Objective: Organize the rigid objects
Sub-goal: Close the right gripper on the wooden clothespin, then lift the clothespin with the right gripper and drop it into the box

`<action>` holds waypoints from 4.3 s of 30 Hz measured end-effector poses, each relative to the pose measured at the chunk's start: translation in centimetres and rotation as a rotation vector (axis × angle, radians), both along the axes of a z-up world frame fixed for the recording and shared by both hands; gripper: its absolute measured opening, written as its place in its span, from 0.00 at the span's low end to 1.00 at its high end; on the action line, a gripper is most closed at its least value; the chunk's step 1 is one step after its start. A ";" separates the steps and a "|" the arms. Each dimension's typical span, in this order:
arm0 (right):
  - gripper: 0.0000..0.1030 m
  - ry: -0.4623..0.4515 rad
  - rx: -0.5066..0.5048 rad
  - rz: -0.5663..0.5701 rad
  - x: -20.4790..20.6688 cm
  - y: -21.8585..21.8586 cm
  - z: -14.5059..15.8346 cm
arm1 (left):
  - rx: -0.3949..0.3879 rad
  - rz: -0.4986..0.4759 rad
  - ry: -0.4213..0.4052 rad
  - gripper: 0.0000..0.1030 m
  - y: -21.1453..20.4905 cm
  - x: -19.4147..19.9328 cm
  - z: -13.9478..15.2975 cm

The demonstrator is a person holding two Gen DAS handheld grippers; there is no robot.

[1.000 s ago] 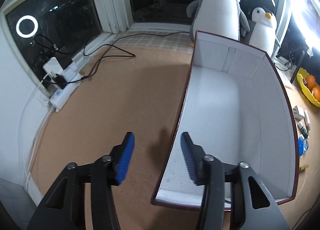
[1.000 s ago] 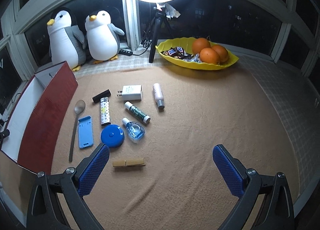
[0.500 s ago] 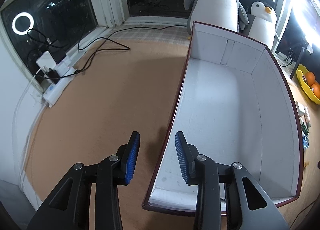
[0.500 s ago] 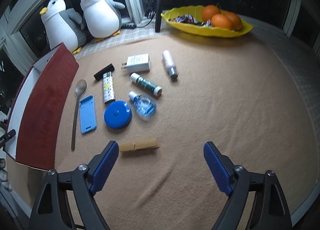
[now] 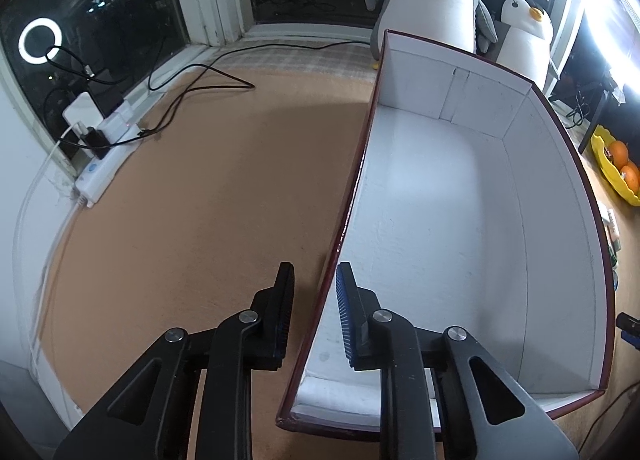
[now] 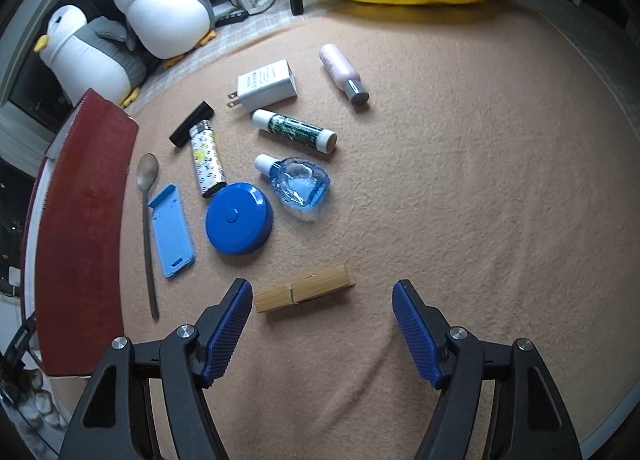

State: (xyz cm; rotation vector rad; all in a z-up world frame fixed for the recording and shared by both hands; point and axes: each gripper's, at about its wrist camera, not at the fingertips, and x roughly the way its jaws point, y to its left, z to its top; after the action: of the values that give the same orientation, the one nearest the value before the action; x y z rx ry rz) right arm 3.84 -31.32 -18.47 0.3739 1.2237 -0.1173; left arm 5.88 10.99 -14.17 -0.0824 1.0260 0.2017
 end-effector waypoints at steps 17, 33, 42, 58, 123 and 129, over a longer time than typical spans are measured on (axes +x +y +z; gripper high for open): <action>0.44 0.033 -0.057 0.036 2.4 1.7 -1.0 | -0.037 0.003 -0.024 0.11 0.4 -0.5 0.6; 0.36 0.069 -0.078 0.030 2.6 1.0 -1.0 | -0.036 -0.001 -0.045 0.11 0.5 -1.4 1.1; 0.36 0.096 -0.043 0.027 1.5 1.6 -1.1 | -0.037 -0.005 -0.049 0.11 0.4 -1.4 1.1; 0.21 0.104 0.006 0.156 2.4 2.4 -1.5 | -0.045 -0.012 -0.056 0.10 0.5 -1.5 1.2; 0.33 -0.348 -0.050 0.823 1.9 24.6 10.6 | -0.028 0.039 -0.042 0.10 0.0 -1.9 1.0; 0.54 -0.418 -0.018 0.767 1.4 21.9 11.5 | -0.033 0.023 -0.037 0.10 0.1 -1.8 1.0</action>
State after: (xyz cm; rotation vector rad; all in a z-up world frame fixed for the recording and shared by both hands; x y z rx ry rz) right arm 5.20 -9.45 -6.93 -0.1041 0.8787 0.5832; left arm 4.13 11.07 -13.14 -0.1272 0.9919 0.2031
